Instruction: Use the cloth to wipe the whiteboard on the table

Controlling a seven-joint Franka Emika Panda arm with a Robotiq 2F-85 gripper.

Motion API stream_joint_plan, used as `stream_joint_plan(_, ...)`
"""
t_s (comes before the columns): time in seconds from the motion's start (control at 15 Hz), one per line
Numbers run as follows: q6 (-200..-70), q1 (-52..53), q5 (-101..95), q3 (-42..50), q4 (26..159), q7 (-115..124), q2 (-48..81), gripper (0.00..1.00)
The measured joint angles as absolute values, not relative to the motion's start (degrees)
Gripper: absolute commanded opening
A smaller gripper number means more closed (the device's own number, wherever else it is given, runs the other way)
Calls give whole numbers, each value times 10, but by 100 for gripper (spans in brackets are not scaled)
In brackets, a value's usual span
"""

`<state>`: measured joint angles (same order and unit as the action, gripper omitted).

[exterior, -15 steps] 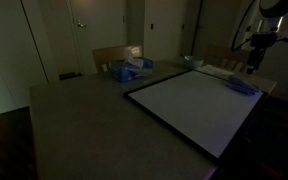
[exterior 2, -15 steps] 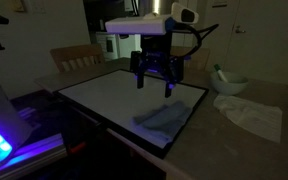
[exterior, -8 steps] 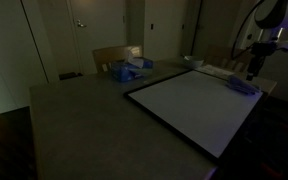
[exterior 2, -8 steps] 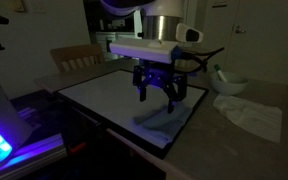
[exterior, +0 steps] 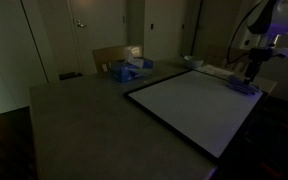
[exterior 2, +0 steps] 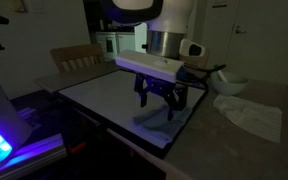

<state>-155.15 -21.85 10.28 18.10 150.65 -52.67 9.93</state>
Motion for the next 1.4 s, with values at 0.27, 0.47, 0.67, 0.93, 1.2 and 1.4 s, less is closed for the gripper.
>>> stream_joint_plan(0.27,-1551,-233,102,171,1491,-544,123,100)
stream_joint_plan(0.47,-1551,-243,102,162,1485,-551,138,83)
stream_joint_plan(0.67,-1551,-251,101,154,1482,-553,149,62)
stream_joint_plan(0.93,-1551,-253,95,153,1476,-553,158,34)
stream_joint_plan(1.2,-1551,-254,78,156,1472,-544,158,4)
stream_joint_plan(1.4,-1551,-254,60,158,1472,-526,158,0)
